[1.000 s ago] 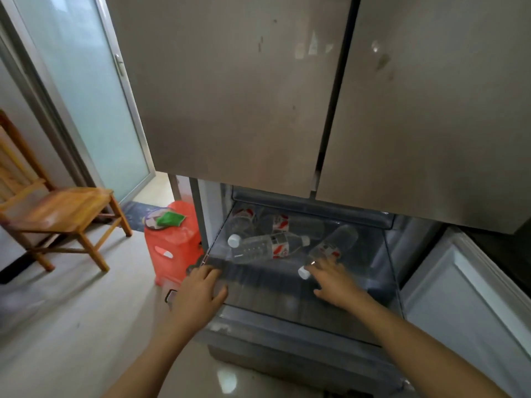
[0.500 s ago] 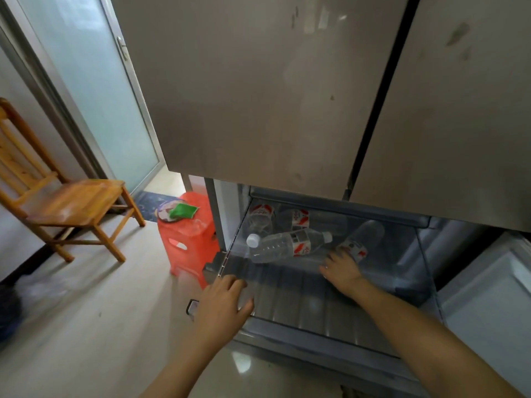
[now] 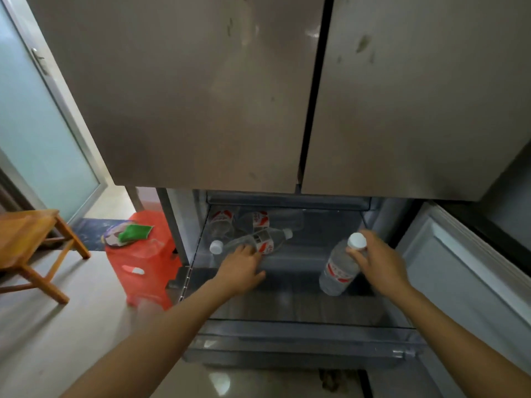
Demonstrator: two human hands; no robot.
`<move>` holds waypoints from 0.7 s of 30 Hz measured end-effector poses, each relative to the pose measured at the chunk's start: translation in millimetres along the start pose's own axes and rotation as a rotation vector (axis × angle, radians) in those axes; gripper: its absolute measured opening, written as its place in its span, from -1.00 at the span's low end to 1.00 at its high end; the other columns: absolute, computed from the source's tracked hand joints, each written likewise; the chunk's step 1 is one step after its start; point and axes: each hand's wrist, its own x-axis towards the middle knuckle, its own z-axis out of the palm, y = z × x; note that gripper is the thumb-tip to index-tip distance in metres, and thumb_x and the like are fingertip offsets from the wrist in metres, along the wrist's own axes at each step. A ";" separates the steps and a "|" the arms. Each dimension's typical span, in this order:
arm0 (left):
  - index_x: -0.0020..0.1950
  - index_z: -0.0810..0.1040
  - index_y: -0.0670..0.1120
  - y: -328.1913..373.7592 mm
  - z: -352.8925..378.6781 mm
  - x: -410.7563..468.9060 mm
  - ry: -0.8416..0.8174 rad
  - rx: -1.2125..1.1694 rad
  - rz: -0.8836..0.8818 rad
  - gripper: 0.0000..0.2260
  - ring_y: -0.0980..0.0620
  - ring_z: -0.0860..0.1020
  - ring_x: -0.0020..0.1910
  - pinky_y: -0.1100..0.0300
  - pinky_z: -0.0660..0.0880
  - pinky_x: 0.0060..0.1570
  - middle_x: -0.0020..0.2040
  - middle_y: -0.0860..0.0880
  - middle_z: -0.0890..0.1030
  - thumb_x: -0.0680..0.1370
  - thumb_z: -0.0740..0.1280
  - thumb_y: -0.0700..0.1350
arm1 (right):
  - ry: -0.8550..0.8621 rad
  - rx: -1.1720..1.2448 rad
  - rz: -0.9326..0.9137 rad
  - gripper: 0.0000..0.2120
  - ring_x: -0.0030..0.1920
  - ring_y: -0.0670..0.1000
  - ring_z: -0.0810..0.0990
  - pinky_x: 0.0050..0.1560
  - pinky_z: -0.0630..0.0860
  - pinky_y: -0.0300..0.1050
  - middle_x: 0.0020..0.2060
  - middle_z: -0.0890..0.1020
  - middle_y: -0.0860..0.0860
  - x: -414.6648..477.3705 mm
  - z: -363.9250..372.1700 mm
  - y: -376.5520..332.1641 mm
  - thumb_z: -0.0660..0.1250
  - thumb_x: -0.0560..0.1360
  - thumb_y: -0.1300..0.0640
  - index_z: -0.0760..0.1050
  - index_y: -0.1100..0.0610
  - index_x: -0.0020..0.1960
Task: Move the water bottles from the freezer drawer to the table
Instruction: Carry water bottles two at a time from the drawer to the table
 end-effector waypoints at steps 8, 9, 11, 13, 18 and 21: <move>0.47 0.05 -0.16 -1.3 42.8 77.2 -0.001 0.074 -0.224 -0.40 -0.25 0.23 0.35 -0.06 0.24 0.30 0.42 -0.27 0.19 0.53 0.23 -0.03 | 0.019 0.002 0.082 -0.66 0.09 0.11 0.52 -0.14 0.33 -0.14 0.13 0.54 0.06 -13.8 5.4 -3.8 0.31 0.49 0.03 0.39 0.11 0.22; 0.48 0.02 -0.16 -3.3 50.3 84.4 0.008 0.098 -0.234 -0.38 -0.25 0.22 0.37 -0.06 0.23 0.32 0.43 -0.29 0.16 0.52 0.24 -0.03 | 0.018 0.004 0.089 -0.64 0.10 0.10 0.51 -0.12 0.32 -0.16 0.15 0.53 0.05 -15.6 4.8 -3.5 0.31 0.49 0.03 0.39 0.11 0.23; 0.49 -0.01 -0.16 -10.1 61.7 94.0 0.018 0.145 -0.247 -0.37 -0.25 0.20 0.39 -0.06 0.22 0.33 0.44 -0.30 0.13 0.53 0.23 -0.05 | 0.023 0.030 0.092 -0.64 0.12 0.09 0.50 -0.11 0.32 -0.17 0.15 0.53 0.04 -18.4 5.2 -4.4 0.32 0.48 0.03 0.39 0.11 0.24; 0.49 -0.02 -0.16 -13.1 70.5 103.1 0.020 0.164 -0.243 -0.38 -0.25 0.23 0.37 -0.06 0.23 0.32 0.44 -0.31 0.16 0.53 0.21 -0.09 | 0.034 0.050 0.103 -0.63 0.13 0.09 0.49 -0.04 0.36 -0.13 0.15 0.53 0.04 -22.1 4.9 -3.7 0.33 0.47 0.03 0.39 0.10 0.24; 0.48 0.06 -0.12 -15.7 66.9 102.0 0.037 0.233 -0.271 -0.36 -0.20 0.28 0.33 0.01 0.26 0.27 0.39 -0.22 0.28 0.52 0.25 0.05 | 0.048 0.076 0.106 -0.61 0.14 0.10 0.48 0.00 0.37 -0.12 0.15 0.54 0.05 -26.5 9.2 -3.2 0.34 0.47 0.04 0.39 0.11 0.25; 0.42 0.23 -0.06 -6.3 71.2 94.7 0.033 0.249 -0.252 -0.45 -0.18 0.27 0.32 0.00 0.26 0.25 0.37 -0.17 0.29 0.48 0.30 0.04 | 0.045 0.086 0.119 -0.61 0.15 0.09 0.46 0.04 0.39 -0.09 0.16 0.52 0.04 -26.9 10.8 -3.9 0.34 0.47 0.03 0.38 0.09 0.26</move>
